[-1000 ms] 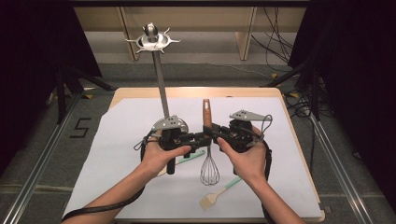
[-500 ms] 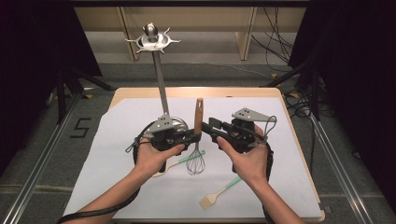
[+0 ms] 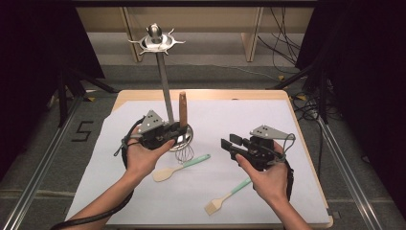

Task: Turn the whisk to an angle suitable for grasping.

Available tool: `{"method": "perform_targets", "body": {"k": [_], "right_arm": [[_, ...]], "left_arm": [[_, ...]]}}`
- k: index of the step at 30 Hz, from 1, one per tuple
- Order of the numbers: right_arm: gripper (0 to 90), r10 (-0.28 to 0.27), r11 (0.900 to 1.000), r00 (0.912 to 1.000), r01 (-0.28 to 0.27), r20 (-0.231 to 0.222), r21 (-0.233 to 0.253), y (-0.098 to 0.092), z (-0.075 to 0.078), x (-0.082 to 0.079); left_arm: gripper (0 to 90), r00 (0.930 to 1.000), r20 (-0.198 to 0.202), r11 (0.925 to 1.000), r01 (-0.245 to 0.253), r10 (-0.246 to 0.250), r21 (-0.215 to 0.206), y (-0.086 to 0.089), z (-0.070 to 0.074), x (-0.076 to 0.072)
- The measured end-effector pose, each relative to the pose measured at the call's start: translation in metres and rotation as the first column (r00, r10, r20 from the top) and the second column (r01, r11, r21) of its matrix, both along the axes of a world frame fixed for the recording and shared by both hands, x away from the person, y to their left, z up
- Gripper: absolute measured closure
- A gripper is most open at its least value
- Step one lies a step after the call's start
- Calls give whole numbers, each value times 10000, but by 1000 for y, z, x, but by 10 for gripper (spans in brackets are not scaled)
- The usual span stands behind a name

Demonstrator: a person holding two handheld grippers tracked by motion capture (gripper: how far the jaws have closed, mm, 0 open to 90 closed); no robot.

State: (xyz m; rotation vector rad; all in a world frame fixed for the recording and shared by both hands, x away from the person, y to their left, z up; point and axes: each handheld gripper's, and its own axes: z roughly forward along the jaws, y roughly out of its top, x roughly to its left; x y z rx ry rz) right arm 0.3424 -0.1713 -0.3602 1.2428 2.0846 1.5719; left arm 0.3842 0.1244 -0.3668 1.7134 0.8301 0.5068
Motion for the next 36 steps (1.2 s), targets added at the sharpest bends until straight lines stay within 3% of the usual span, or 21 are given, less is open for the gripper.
{"method": "perform_targets", "body": {"k": [1, 2, 6, 8, 10, 11, 13, 14, 17, 18, 21, 24, 25, 27, 28, 30, 31, 32, 33, 35, 36], "right_arm": [[585, -220, 9998, 9996, 221, -192, 18, 1, 1, -3], [582, -101, 9999, 9996, 102, 250, -30, 1, 2, -1], [576, -117, 9999, 9989, 119, 462, -36, 12, 14, 1], [576, 118, 9998, 9954, -104, 948, -145, 25, 25, 5], [575, 127, 9997, 9960, -109, 879, -205, 27, 29, 5], [574, 303, 9995, 9929, -290, 1152, -137, 32, 33, 6], [573, 213, 9998, 9945, -207, 1023, -61, 32, 34, 5], [573, 290, 9994, 9919, -267, 1238, -199, 31, 33, 6], [572, 7, 10000, 9969, -4, 792, -36, 25, 29, 0], [572, -5, 9999, 9954, 19, 961, -155, 23, 27, 1], [571, -87, 9999, 9978, 91, 663, -69, 20, 24, -2], [568, -118, 9992, 9971, 145, 748, -362, 9, 15, -5], [568, -118, 9992, 9971, 145, 748, -362, 9, 15, -5], [566, -339, 9991, 9985, 350, 428, -256, 4, 11, -9], [565, -181, 9990, 9980, 205, 614, -398, 1, 8, -8], [561, -628, 9978, 9976, 634, 274, -206, -6, -2, -13], [559, -491, 9983, 9986, 497, 181, -310, -9, -4, -13], [557, -582, 9972, 9982, 589, 164, -470, -12, -7, -15], [553, -658, 9970, 9975, 646, -269, -436, -14, -10, -18], [551, -536, 9974, 9985, 529, -138, -496, -18, -13, -18], [549, -718, 9964, 9966, 698, -410, -473, -24, -19, -22]], "left_arm": [[731, 10000, 0, 10000, 0, 0, 0, 0, 0, 0], [731, 10000, 24, 9999, -56, 55, 112, -1, 0, -2], [730, 10000, 27, 9998, 40, -40, 200, -8, -1, -4], [731, 9999, 91, 9998, 79, -81, 201, -12, 1, -5], [731, 9997, 246, 9999, 67, -70, 120, -14, 3, -5], [731, 9989, 460, 9995, -111, 97, 303, -13, 8, -4], [731, 9984, 560, 9993, -143, 123, 349, -13, 11, -2], [731, 9983, 584, 9993, -92, 72, 350, -11, 14, 0], [731, 9976, 674, 9996, -192, 178, 204, -6, 25, 7], [731, 9976, 674, 9996, -192, 178, 204, -6, 25, 7], [731, 9972, 742, 9999, -91, 84, 97, 0, 33, 12], [731, 9939, 932, 9982, 596, -596, 27, 5, 42, 17], [731, 9939, 932, 9982, 596, -596, 27, 5, 42, 17], [731, 9894, 881, 9928, 1176, -1153, -211, 7, 45, 21], [731, 9855, 925, 9893, 1444, -1419, -210, 9, 47, 22], [731, 9770, 1080, 9823, 1866, -1840, -140, 11, 51, 25], [731, 9744, 1038, 9789, 2028, -1994, -234, 13, 54, 27], [731, 9733, 1039, 9777, 2083, -2047, -255, 14, 56, 28], [731, 9725, 1034, 9768, 2123, -2086, -262, 15, 59, 29], [731, 9716, 1053, 9759, 2161, -2117, -313, 16, 61, 29], [730, 9675, 1111, 9728, 2306, -2270, -213, 18, 65, 31]]}}
